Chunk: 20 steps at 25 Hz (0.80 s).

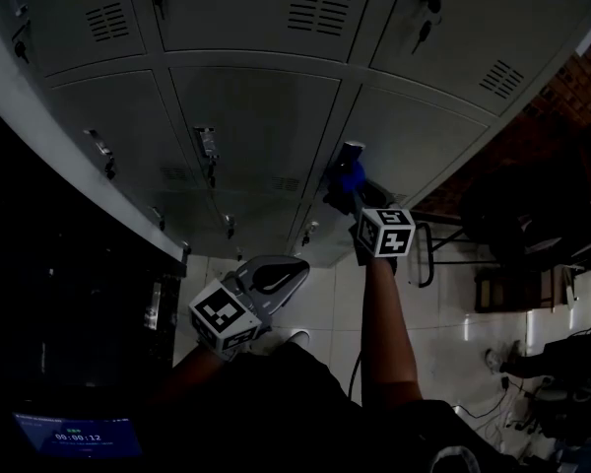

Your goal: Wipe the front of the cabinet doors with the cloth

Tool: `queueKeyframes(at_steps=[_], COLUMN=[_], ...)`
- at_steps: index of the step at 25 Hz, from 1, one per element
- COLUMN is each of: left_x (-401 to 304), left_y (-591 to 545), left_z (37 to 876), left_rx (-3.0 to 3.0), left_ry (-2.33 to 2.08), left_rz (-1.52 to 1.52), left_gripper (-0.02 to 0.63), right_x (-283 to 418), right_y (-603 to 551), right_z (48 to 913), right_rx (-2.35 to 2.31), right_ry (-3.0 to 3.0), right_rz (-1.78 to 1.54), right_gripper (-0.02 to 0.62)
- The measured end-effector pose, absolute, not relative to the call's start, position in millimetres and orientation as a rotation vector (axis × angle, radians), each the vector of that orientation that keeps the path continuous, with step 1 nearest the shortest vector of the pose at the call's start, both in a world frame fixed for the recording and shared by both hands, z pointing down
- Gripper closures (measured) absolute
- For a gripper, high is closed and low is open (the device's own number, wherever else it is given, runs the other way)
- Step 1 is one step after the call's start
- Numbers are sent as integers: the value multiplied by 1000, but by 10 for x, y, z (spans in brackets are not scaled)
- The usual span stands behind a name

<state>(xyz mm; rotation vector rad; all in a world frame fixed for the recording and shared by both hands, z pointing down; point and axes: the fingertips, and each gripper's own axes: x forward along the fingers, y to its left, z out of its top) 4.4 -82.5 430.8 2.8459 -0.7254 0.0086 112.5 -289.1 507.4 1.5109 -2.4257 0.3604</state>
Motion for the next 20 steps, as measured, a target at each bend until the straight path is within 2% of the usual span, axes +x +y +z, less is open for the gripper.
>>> queueKeyframes(at_steps=[9,20], left_x=[133,437], left_y=[-846,-869], left_z=[4348,4368], left_rx=[2863,2877], left_ry=[-710,-656], left_rz=[34,53], left_gripper=[606,606], right_x=[1644,2885], right_y=[-2939,-2877], right_z=[5192,5258], right_rx=[1596,1881], right_ry=[-2324,-2114], right_rz=[366,410], right_gripper=[522,522])
